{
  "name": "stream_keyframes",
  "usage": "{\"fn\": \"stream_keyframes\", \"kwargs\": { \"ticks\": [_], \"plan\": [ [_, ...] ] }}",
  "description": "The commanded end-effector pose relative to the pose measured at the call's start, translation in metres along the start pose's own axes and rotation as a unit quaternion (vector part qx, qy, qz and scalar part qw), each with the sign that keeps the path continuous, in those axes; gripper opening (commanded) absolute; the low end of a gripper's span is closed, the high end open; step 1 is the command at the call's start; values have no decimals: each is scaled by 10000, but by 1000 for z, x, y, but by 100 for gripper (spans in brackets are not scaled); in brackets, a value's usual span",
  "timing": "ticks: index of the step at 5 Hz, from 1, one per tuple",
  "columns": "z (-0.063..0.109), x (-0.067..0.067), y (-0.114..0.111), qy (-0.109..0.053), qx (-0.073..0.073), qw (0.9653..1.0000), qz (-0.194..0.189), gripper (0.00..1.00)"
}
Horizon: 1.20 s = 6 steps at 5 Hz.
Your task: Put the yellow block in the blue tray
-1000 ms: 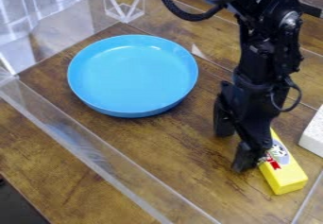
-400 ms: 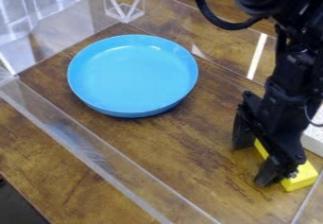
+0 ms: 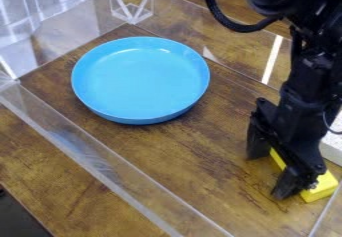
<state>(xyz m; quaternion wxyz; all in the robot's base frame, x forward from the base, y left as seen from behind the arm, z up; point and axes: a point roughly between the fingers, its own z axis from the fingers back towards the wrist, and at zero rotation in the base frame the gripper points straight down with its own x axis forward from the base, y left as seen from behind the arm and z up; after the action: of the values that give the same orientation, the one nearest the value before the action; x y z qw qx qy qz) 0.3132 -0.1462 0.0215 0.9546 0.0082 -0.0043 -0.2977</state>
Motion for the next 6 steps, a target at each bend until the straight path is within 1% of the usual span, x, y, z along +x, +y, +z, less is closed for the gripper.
{"fn": "stream_keyframes", "kwargs": {
  "ticks": [1, 3, 5, 6],
  "plan": [
    [31, 6, -9, -404, 12, 9991, -148, 100],
    [29, 11, -21, -497, -38, 9987, -103, 100],
    [28, 16, -30, -533, -29, 9978, -386, 100],
    [30, 27, -31, -535, -3, 9978, -403, 0]
  ]
}}
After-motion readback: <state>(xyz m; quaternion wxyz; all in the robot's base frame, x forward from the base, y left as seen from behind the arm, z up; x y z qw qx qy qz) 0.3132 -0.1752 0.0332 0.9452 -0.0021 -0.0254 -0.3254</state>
